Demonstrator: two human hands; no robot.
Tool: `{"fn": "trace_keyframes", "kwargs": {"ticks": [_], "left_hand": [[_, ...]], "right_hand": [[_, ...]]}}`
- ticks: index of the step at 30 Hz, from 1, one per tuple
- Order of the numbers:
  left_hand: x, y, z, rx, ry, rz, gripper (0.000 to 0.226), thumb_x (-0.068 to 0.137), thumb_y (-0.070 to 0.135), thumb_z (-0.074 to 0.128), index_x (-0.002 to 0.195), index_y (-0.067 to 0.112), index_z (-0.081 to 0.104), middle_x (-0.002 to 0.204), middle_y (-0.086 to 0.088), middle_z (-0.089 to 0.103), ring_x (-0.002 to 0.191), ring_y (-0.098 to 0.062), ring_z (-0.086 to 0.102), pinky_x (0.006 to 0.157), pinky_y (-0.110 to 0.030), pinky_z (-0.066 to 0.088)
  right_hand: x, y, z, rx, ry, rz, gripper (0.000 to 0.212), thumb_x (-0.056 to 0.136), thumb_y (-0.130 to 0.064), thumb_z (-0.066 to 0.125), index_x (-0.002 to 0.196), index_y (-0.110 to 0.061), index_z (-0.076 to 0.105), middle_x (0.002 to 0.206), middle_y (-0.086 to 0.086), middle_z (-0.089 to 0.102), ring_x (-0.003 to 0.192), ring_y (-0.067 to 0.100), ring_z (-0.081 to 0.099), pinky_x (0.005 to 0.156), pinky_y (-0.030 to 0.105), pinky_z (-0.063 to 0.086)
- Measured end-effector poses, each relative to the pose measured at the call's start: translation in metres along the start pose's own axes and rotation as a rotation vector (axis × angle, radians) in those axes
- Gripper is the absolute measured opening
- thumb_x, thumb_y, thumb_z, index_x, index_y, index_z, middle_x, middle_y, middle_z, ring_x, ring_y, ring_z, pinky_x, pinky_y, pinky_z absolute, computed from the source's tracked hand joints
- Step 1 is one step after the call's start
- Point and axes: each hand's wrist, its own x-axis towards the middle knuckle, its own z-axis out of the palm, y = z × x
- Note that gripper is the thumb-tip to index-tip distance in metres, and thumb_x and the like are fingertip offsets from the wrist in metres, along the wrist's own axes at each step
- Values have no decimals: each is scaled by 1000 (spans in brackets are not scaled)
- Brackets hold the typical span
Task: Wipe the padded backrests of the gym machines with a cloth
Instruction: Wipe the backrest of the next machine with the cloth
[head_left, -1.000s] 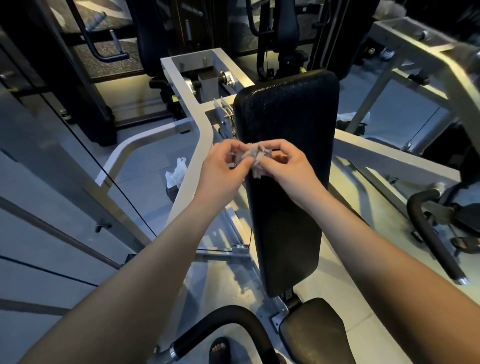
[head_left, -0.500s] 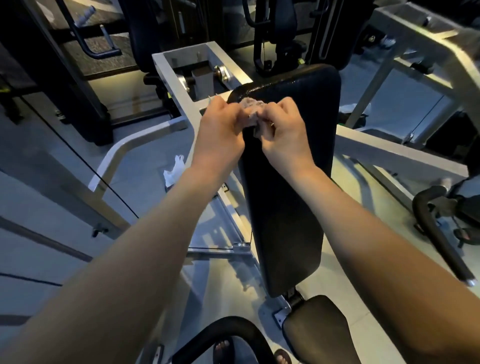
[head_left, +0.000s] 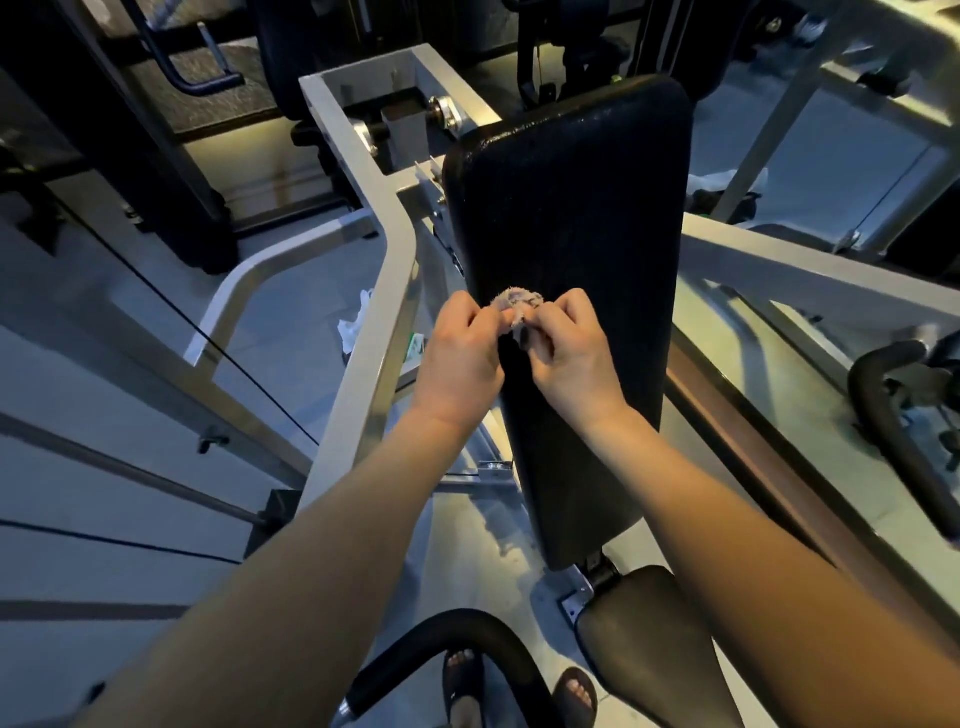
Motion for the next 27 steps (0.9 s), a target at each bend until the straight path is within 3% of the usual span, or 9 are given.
{"fn": "trace_keyframes", "kwargs": {"ticks": [4,6,9,13,15,18,20,24,27], "left_hand": [[-25,9,16,50,-92,-51,22,81,-13,67,100,-2,66,86,-15,49,70,-29,49,57,-39,48],[-32,18,18,78,-213,-101,21,88,-7,63,107,2,65,92,-11,47,79,-29,51,65,-45,52],[-34,23,11,-24,-344,-205,18,99,5,55,114,10,63,100,-2,44,93,-22,52,83,-33,46],[-26,33,-12,-235,-202,-196,23,95,2,60,115,12,64,106,5,51,93,-5,51,83,-8,39],[-19,40,-22,-293,-185,-194,28,94,1,60,117,17,60,108,7,57,96,-4,54,82,-7,41],[-10,48,-32,-438,-166,-274,32,94,2,61,120,21,57,107,8,64,101,-1,61,82,-8,46],[-6,52,-35,-530,-160,-299,30,95,4,63,119,22,56,107,8,64,103,0,62,81,-6,47],[5,48,-36,-516,-72,-287,28,96,6,60,119,21,55,117,2,57,106,-1,59,88,-17,51],[18,36,-42,-406,60,-303,44,95,14,64,134,22,46,132,3,39,116,-6,50,103,-34,50]], "right_hand": [[-30,9,9,4,-54,85,9,92,1,61,97,-5,65,92,9,45,73,19,47,65,37,47],[-44,13,9,9,-108,125,7,94,-3,60,97,-7,64,93,7,44,73,19,48,68,40,49],[-51,11,1,-26,-207,180,6,95,-10,60,101,-10,58,99,5,46,76,22,52,70,48,51],[-42,4,-18,39,-165,208,21,92,-14,64,110,-16,53,113,1,46,86,18,57,76,43,55],[-39,-1,-27,152,-120,215,33,87,-12,70,112,-17,50,120,-1,43,95,11,56,82,36,55],[-40,-10,-37,338,-156,207,47,87,-21,74,125,-28,47,125,-6,53,112,5,57,89,25,52],[-39,-12,-40,364,-123,199,45,91,-18,69,130,-31,52,122,-7,59,112,4,58,91,21,50],[-20,1,-41,274,105,230,34,88,-4,61,118,-20,65,112,2,64,100,10,61,88,24,49],[7,13,-47,220,226,311,36,90,-6,60,123,-18,63,114,8,60,100,16,59,83,18,42]]}}
